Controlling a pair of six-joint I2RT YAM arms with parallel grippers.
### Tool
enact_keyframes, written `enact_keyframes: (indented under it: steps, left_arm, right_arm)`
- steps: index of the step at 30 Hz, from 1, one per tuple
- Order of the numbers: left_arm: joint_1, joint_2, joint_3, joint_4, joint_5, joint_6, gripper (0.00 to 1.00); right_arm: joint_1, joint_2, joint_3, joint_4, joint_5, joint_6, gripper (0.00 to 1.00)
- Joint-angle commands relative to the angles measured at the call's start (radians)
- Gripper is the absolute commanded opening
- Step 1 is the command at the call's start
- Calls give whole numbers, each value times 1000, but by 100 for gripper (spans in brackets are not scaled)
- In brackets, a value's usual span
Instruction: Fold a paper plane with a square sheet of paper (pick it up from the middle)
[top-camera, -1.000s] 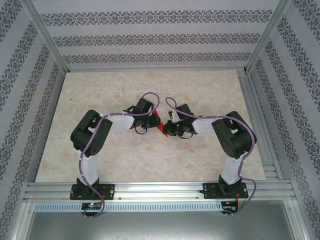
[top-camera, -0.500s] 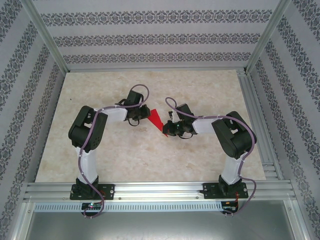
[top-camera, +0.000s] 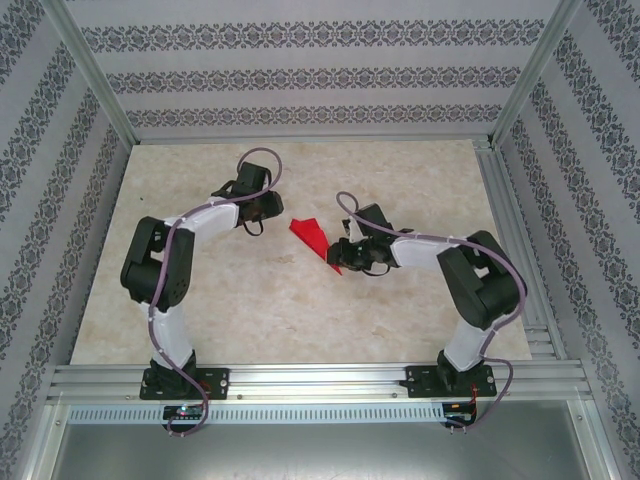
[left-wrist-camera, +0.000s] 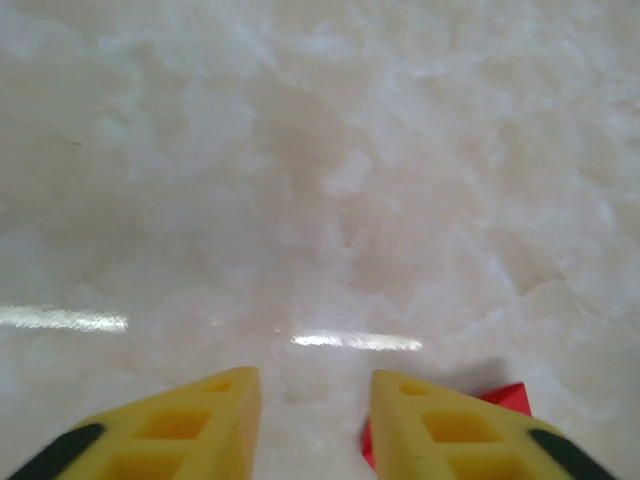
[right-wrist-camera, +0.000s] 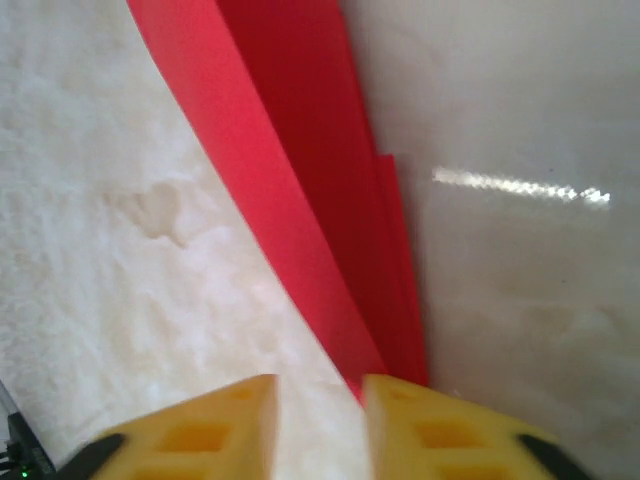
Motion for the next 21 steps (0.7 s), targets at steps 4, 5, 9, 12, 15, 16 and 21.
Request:
enact_keyframes:
  steps: [4, 5, 9, 12, 15, 16, 21]
  left_arm:
    - [-114, -105, -1, -180, -92, -34, 53]
    - [-129, -106, -1, -195, -93, -53, 56]
    - [-204, -113, -8, -230, -93, -145, 65]
    - [-256, -102, -9, -234, -77, -211, 68]
    - [-295, -79, 0, -248, -80, -276, 68]
    - [-302, -72, 3, -248, -80, -294, 67]
    - [-323, -9, 52, -250, -79, -355, 63]
  right_arm:
    - [-21, -228, -7, 17, 134, -24, 53]
    - [-29, -256, -22, 17, 172, -26, 55]
    - [-80, -359, -94, 6, 318, -24, 63]
    - [-130, -401, -126, -24, 387, -13, 67]
    - [-172, -405, -145, -38, 404, -5, 69]
    - [-179, -403, -148, -39, 405, -6, 70]
    - [-185, -381, -164, -31, 399, -9, 72]
